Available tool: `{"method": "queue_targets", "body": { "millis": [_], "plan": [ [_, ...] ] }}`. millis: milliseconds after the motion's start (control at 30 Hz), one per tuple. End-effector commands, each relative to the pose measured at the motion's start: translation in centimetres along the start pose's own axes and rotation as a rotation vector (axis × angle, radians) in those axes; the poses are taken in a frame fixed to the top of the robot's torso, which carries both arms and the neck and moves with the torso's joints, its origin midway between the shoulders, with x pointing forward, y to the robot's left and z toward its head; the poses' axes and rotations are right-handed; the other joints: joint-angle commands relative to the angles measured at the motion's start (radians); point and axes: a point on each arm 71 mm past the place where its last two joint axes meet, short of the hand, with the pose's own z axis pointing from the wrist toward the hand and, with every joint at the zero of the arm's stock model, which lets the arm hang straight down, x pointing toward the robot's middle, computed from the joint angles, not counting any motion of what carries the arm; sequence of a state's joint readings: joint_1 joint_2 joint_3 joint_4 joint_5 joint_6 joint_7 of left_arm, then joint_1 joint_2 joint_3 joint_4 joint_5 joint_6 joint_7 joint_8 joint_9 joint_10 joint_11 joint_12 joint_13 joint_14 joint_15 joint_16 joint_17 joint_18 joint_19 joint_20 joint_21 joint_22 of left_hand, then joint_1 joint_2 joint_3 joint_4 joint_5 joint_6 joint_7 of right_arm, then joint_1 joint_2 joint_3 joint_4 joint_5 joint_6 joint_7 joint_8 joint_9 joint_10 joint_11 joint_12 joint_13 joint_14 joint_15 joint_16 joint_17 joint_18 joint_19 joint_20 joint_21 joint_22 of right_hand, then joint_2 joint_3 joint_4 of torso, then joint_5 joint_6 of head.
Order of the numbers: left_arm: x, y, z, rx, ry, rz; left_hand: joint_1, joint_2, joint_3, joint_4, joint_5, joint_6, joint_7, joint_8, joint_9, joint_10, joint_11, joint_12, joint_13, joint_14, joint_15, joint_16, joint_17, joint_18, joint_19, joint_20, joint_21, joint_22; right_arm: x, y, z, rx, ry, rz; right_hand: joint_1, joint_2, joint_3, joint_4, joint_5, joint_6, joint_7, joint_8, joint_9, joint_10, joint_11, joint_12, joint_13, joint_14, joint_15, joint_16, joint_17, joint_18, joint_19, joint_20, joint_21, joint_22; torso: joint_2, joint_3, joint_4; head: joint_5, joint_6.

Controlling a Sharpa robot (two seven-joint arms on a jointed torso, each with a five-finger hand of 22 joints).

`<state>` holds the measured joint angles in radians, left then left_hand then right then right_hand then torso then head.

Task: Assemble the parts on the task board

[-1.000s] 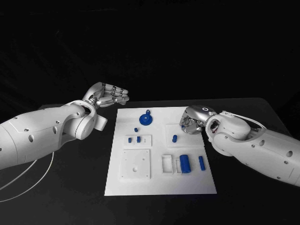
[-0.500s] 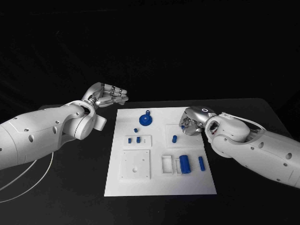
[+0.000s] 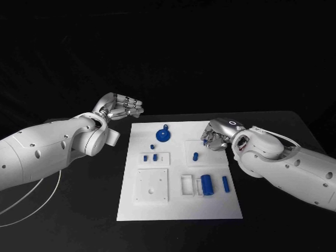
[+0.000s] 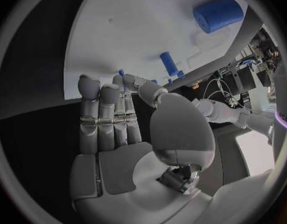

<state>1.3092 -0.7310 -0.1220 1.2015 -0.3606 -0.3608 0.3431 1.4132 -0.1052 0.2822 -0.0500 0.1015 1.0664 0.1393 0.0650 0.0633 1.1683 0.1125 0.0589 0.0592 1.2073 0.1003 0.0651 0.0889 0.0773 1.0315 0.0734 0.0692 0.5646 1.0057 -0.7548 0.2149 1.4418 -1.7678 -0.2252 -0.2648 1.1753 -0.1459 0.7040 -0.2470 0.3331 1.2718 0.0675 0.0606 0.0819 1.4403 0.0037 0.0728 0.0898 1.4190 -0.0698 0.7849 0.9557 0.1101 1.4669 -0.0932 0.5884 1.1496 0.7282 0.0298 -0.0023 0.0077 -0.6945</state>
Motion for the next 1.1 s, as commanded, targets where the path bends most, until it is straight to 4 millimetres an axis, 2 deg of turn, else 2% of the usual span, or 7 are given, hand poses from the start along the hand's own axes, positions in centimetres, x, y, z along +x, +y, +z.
{"method": "queue_targets", "body": {
  "millis": [33,400,767,1000,1100],
  "plan": [
    [0.0,-0.1,0.1,0.012,0.0,-0.01,0.005,0.004,-0.005,-0.002,-0.001,-0.004,-0.002,-0.002,0.0,-0.007,0.003,-0.001,0.0,-0.006,-0.002,-0.004,0.001,-0.002,0.004,0.005,0.001,-0.001,-0.6,0.0,-0.1,-0.01,-0.032,0.042,-0.001,0.009,0.006,0.002,-0.009,0.005,0.001,0.004,0.001,-0.006,0.0,-0.005,0.001,0.003,-0.006,-0.002,-0.001,0.017,0.043,-0.006,0.0,0.0,0.0,0.0002,0.0004,0.001,0.002],
    [-0.3,0.0,0.2,0.01,-0.01,-0.007,0.005,0.004,-0.007,0.0,-0.001,-0.004,-0.002,-0.003,0.0,-0.008,0.004,-0.001,0.0,-0.007,-0.001,-0.004,0.001,-0.002,0.006,0.006,0.001,-0.013,-1.8,0.3,-0.5,-0.025,-0.056,0.104,0.001,0.009,0.003,0.004,-0.014,0.005,0.001,0.004,0.002,-0.006,0.0,-0.005,0.001,0.004,-0.007,-0.003,0.0,0.017,0.043,-0.006,-0.001,0.0,0.002,0.0006,-0.0004,0.006,0.008],
    [-0.1,-0.1,0.2,0.012,-0.006,-0.01,0.005,0.004,-0.009,0.001,0.0,-0.005,-0.001,-0.003,0.0,-0.01,0.004,-0.001,0.0,-0.009,0.0,-0.004,0.001,-0.002,0.008,0.006,0.001,-0.023,-2.5,3.5,-1.1,-0.124,-0.07,0.157,0.004,0.012,-0.002,0.005,-0.017,0.004,0.002,0.004,0.002,-0.007,0.0,-0.005,0.001,0.005,-0.007,-0.005,0.0,0.017,0.043,-0.006,-0.003,-0.001,0.002,0.0002,0.0015,0.017,0.01],
    [0.2,-0.2,0.1,0.015,0.001,-0.014,0.004,0.004,-0.01,0.002,0.0,-0.006,-0.001,-0.003,0.0,-0.01,0.005,-0.001,0.0,-0.01,0.0,-0.004,0.001,-0.001,0.009,0.007,0.001,-0.027,-2.8,6.4,-1.6,-0.205,-0.08,0.158,0.005,0.012,-0.004,0.005,-0.017,0.004,0.002,0.004,0.002,-0.007,0.0,-0.005,0.001,0.005,-0.007,-0.004,0.001,0.016,0.044,-0.006,0.007,0.004,0.002,-0.0012,0.0008,0.04,0.006],
    [0.3,-0.3,0.2,0.017,0.002,-0.015,0.003,0.004,-0.012,0.002,-0.001,-0.006,-0.001,-0.002,0.0,-0.012,0.005,-0.001,0.0,-0.012,0.001,-0.004,0.001,-0.001,0.011,0.008,0.001,-0.044,-2.8,7.8,-1.9,-0.243,-0.082,0.155,0.006,0.013,-0.004,0.005,-0.017,0.003,0.002,0.004,0.002,-0.007,0.0,-0.005,0.001,0.004,-0.006,-0.005,0.001,0.016,0.043,-0.006,0.007,0.004,0.001,-0.0009,0.0008,0.058,0.0]
  ]
}}
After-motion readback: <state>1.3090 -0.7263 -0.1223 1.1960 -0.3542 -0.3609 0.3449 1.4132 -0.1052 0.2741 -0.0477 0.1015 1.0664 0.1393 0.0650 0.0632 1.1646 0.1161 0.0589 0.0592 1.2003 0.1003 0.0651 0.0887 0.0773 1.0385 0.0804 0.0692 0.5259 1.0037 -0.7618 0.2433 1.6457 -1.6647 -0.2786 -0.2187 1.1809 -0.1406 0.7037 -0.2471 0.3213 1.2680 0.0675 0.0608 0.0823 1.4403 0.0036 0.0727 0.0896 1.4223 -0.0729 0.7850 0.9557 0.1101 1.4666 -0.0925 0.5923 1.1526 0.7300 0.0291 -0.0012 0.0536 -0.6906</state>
